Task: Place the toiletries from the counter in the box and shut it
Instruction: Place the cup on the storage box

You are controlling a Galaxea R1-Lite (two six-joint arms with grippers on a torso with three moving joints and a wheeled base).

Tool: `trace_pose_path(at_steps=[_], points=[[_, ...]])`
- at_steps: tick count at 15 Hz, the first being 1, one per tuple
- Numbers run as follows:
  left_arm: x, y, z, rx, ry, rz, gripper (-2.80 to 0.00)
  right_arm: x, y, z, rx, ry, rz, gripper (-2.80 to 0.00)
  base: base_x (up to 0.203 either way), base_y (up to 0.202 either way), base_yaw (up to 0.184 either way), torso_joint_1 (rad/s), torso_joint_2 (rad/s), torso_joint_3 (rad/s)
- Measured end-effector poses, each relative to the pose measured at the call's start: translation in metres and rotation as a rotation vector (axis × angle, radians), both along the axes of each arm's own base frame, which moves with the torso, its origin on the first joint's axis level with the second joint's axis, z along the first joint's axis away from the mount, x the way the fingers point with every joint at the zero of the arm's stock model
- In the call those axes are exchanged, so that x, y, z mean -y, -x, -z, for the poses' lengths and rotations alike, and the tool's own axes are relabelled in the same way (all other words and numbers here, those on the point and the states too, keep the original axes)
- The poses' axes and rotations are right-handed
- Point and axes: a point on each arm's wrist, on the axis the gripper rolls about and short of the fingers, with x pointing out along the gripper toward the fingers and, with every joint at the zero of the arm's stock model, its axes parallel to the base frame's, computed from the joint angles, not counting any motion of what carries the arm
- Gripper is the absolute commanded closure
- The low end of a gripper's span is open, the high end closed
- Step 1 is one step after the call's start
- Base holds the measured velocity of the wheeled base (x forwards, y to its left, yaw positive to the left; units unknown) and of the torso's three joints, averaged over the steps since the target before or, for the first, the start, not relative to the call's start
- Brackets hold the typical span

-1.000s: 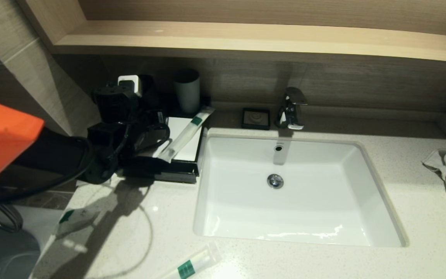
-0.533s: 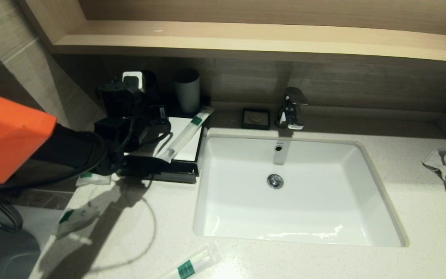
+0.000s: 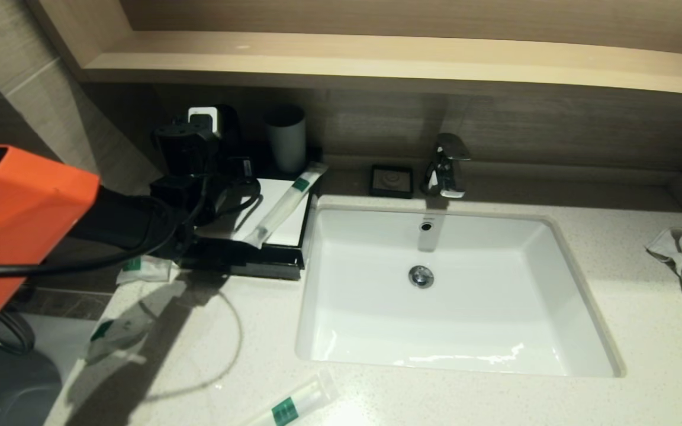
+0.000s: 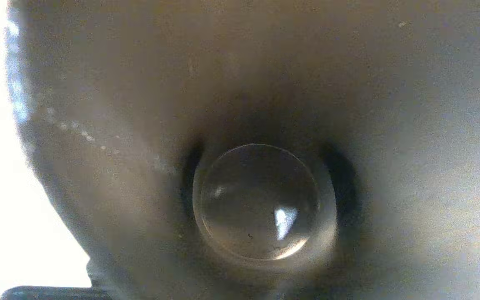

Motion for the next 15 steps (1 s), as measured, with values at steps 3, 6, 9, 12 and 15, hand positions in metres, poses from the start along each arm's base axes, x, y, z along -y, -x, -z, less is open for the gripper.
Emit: trace_pose_path(at_steps=[3,6,9,12,15], points=[[-0.005,-0.007,-0.001,0.009,0.002,-0.015,0.00,0.000,0.000,0.000,0.000,0.000,0.000,0.00,0.000,0.000,0.000,0.000,0.00,0.000],[-0.006,-0.013,-0.002,0.016,0.005,-0.019,0.00,0.000,0.000,0.000,0.000,0.000,0.000,0.00,0.000,0.000,0.000,0.000,0.00,0.000],[-0.006,-0.016,0.001,0.012,0.004,-0.020,0.00,0.000,0.000,0.000,0.000,0.000,0.000,0.00,0.000,0.000,0.000,0.000,0.00,0.000],[-0.005,-0.018,0.000,0.018,0.006,-0.020,0.00,0.000,0.000,0.000,0.000,0.000,0.000,0.00,0.000,0.000,0.000,0.000,0.00,0.000],[-0.005,-0.019,-0.002,0.029,0.009,-0.020,0.00,0.000,0.000,0.000,0.000,0.000,0.000,0.00,0.000,0.000,0.000,0.000,0.00,0.000]])
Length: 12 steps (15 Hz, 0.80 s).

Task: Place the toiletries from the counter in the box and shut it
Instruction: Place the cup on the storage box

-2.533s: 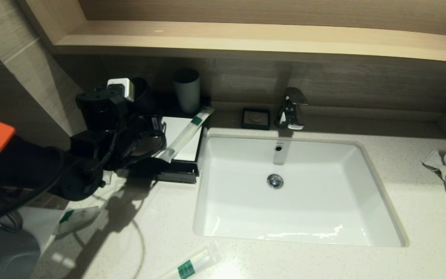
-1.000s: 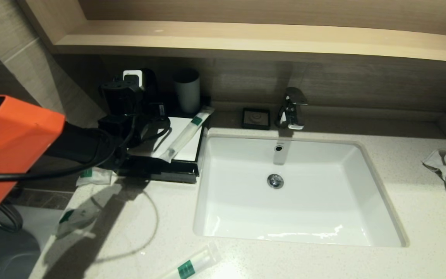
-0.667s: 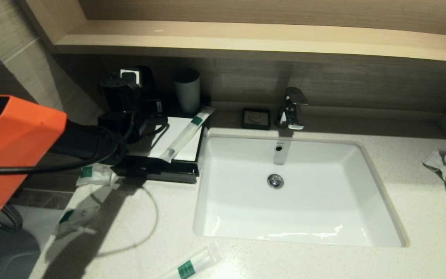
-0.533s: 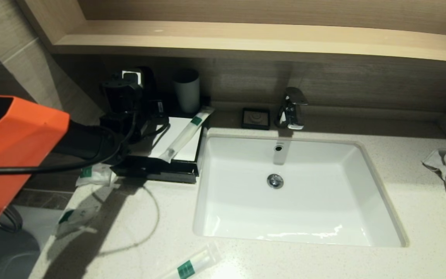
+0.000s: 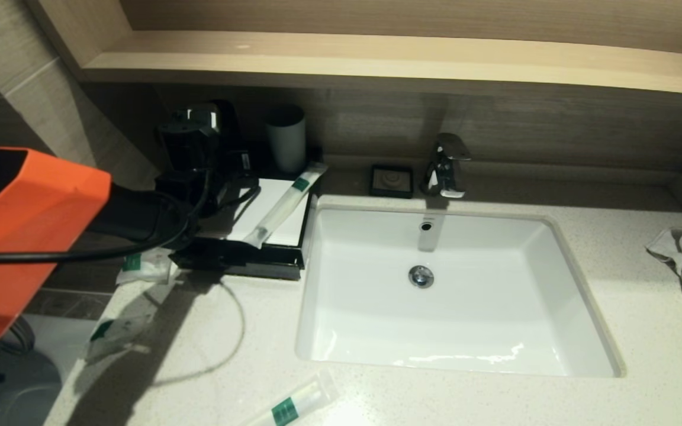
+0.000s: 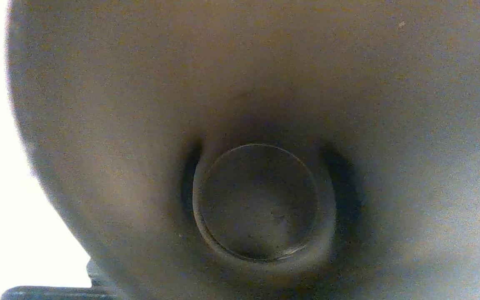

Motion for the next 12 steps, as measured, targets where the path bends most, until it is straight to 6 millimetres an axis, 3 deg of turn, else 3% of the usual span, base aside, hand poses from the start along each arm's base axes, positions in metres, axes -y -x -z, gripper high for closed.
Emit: trace_pose_path(at_steps=[12], points=[[0.0059,-0.0009,-0.0022,0.011,0.004,0.010,0.00,0.0000,0.0000,0.0000,0.000,0.000,0.000,0.00,0.000,0.000,0.000,0.000,0.00,0.000]])
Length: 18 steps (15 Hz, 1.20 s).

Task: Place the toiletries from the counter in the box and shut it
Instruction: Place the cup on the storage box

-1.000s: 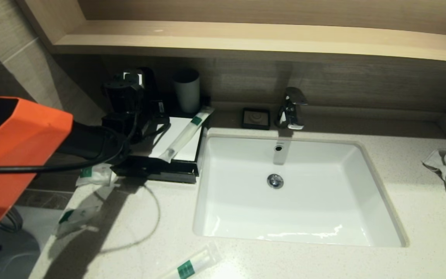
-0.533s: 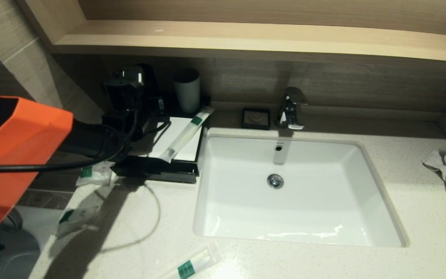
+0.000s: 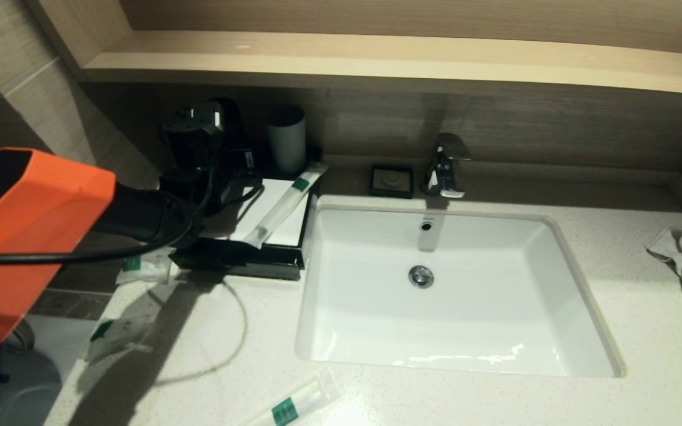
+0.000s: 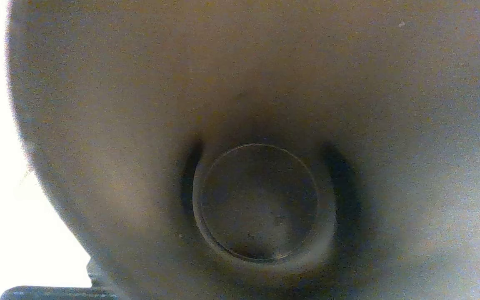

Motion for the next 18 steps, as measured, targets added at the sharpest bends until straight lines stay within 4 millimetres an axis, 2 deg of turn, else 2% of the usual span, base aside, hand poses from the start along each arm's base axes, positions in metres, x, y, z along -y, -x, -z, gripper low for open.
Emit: trace_pose_path(at_steps=[15,16,17,18], points=[[0.0041,-0.0009,0.0036,-0.004,0.000,0.007,0.00,0.0000,0.0000,0.0000,0.000,0.000,0.001,0.00,0.000,0.000,0.000,0.000,0.00,0.000],[0.0041,-0.0010,0.0039,-0.004,0.000,0.007,-0.33,0.0000,0.0000,0.0000,0.000,0.000,0.001,0.00,0.000,0.000,0.000,0.000,0.00,0.000],[0.0042,-0.0013,0.0042,-0.004,-0.001,0.007,-2.80,0.0000,0.0000,0.0000,0.000,0.000,0.001,0.00,0.000,0.000,0.000,0.000,0.00,0.000],[0.0042,-0.0017,0.0038,0.000,0.000,0.006,-2.80,0.0000,0.0000,0.0000,0.000,0.000,0.000,0.00,0.000,0.000,0.000,0.000,0.00,0.000]])
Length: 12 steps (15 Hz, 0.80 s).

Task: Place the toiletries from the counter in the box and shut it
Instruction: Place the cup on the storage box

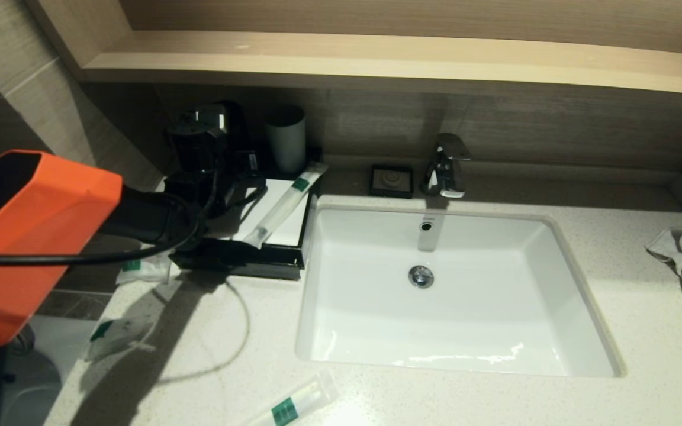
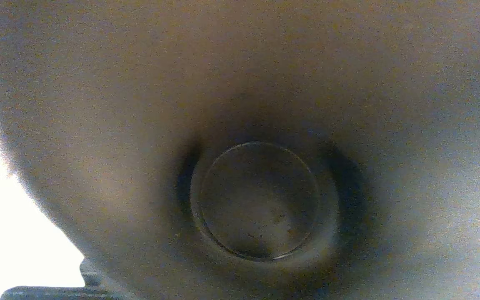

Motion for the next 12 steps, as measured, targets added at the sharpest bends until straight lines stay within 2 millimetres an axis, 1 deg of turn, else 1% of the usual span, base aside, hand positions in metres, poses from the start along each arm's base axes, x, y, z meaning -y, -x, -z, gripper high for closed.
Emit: trace_pose_path(at_steps=[7,12], points=[[0.0000,0.0000,-0.0017,0.011,0.007,0.001,-2.80,0.0000,0.0000,0.0000,0.000,0.000,0.000,0.00,0.000,0.000,0.000,0.000,0.00,0.000],[-0.0021,0.0049,-0.0053,0.011,0.008,-0.002,-2.80,0.0000,0.0000,0.0000,0.000,0.000,0.000,0.00,0.000,0.000,0.000,0.000,0.00,0.000]])
